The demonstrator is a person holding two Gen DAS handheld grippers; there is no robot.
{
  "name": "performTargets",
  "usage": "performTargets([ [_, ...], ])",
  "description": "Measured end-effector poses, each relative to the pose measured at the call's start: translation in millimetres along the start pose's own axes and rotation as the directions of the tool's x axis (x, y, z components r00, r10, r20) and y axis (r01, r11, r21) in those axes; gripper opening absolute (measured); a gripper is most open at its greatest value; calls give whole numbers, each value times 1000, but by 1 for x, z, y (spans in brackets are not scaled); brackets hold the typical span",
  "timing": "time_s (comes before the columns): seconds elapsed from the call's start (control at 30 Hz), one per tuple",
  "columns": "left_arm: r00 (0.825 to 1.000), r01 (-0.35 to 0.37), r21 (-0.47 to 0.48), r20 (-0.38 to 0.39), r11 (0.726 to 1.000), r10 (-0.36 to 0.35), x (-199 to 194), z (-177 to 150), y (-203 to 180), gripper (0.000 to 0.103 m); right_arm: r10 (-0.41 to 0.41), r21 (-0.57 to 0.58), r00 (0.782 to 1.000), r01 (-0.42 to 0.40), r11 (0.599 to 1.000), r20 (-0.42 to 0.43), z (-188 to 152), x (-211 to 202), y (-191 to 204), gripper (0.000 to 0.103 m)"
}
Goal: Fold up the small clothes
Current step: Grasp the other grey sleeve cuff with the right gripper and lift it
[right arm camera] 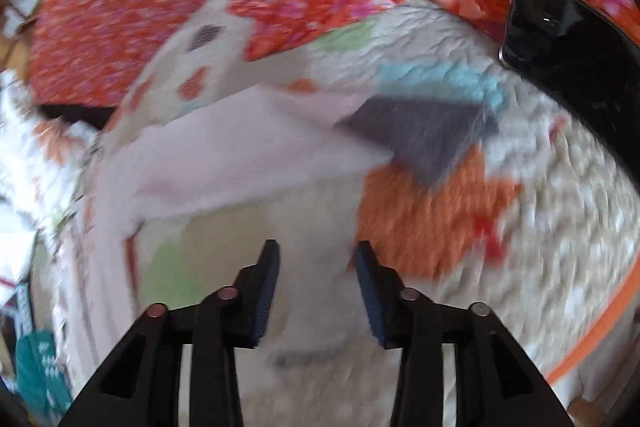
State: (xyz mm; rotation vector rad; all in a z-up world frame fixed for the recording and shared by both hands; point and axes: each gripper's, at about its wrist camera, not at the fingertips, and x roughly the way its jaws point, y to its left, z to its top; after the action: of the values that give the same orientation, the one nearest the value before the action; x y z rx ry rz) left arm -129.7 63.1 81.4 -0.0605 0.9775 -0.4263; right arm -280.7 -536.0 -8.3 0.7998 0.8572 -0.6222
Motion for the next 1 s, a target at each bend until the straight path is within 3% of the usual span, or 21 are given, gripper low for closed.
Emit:
performTargets([
  [0.13,1000,-7,-7,18,1000,7,2,8,-12,68,-108,-41,993,110,993,47,66,18,4,36],
  [0.23,1000,-12,-23,16,1000,13,6,13,-19,68,-257,-66,958,267,961,129,101,18,0,36],
  [0.27,1000,-12,-29,12,1000,12,8,14,-20,69,-260,-63,953,272,960,153,106,11,-2,36],
  [0.3,1000,-12,-32,8,999,12,9,15,-21,69,-235,-51,959,246,968,161,109,4,-5,36],
  [0.4,999,-33,-38,5,999,33,16,16,-20,72,-59,-6,988,61,998,140,95,-20,-15,43],
  [0.57,999,-35,-65,-32,997,33,37,18,-15,72,83,59,993,-88,994,87,39,-37,-38,45],
  [0.7,998,-8,-55,-58,998,5,49,18,-21,72,71,153,995,-82,985,73,11,-23,-61,48],
  [0.77,998,-1,-46,-57,999,-2,50,17,-24,72,104,199,988,-124,972,110,11,-17,-67,48],
  [0.9,999,5,-40,-38,999,-7,43,16,-22,72,19,186,986,-50,981,166,40,-6,-57,49],
  [0.93,999,5,-47,-33,999,-7,42,16,-20,72,-16,166,986,-13,986,168,47,-1,-52,44],
  [0.97,1000,7,-57,-27,998,-8,39,16,-16,72,-68,155,983,41,987,169,52,2,-48,31],
  [1.0,1000,9,-69,-20,998,-10,37,16,-11,72,-92,152,984,69,986,154,57,5,-44,6],
])
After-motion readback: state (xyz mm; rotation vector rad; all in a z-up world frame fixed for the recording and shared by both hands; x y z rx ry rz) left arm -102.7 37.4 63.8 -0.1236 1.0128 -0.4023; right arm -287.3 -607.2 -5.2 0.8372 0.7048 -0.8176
